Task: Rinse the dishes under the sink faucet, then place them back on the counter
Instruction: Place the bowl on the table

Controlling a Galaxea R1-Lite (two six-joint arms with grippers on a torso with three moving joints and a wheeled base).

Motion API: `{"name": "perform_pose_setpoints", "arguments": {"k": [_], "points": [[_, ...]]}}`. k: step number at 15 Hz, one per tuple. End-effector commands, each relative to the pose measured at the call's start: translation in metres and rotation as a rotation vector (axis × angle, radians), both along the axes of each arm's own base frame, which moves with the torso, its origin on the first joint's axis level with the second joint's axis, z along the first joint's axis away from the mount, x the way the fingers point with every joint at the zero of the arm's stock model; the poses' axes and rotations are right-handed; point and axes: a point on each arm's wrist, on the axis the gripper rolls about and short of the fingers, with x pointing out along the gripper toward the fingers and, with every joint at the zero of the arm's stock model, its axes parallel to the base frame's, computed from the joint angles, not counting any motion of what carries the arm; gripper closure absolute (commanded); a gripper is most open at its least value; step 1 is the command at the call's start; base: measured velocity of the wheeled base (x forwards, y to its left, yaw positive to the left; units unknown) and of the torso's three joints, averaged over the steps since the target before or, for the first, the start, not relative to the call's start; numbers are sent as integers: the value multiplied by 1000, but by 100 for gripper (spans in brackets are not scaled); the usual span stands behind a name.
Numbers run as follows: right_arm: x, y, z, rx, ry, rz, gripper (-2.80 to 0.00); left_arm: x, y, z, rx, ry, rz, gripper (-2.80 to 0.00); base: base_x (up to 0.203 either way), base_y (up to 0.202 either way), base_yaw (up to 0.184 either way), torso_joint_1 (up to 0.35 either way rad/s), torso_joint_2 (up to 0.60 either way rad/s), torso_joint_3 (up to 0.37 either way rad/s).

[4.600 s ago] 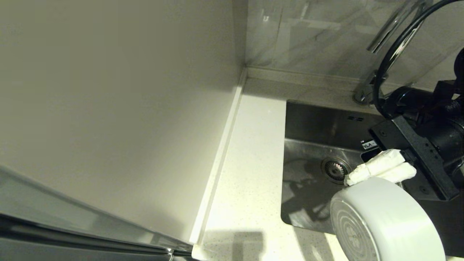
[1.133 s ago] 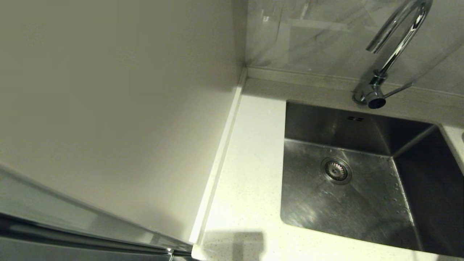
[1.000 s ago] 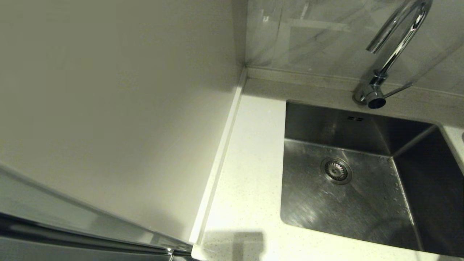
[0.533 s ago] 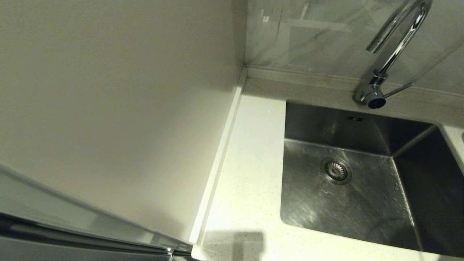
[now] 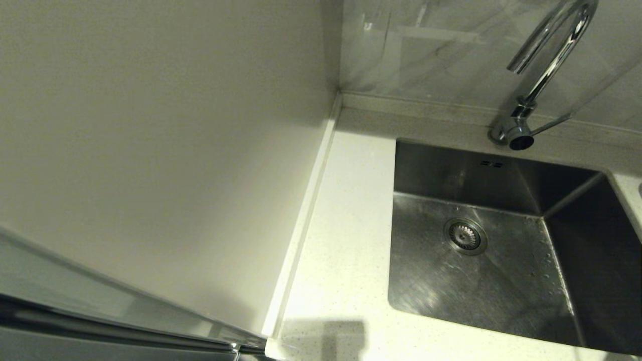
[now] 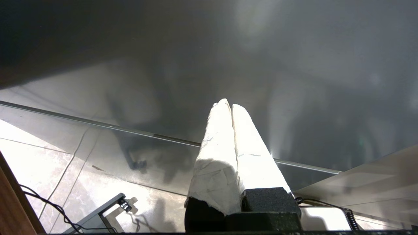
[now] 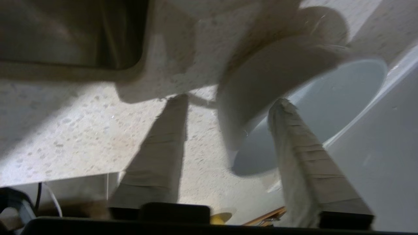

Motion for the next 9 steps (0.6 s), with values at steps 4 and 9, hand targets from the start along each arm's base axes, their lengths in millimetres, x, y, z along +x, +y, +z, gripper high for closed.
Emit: {"name": "perform_pose_setpoints", "arguments": {"k": [4,9], "points": [[4,-4,19,-96,-169,-7,-280,0,0,0,0,-3,0,0,0,0,0,0,0,0],[6,6,60,-215,-501,108,-280,0,0,0,0,-3,0,0,0,0,0,0,0,0]]}}
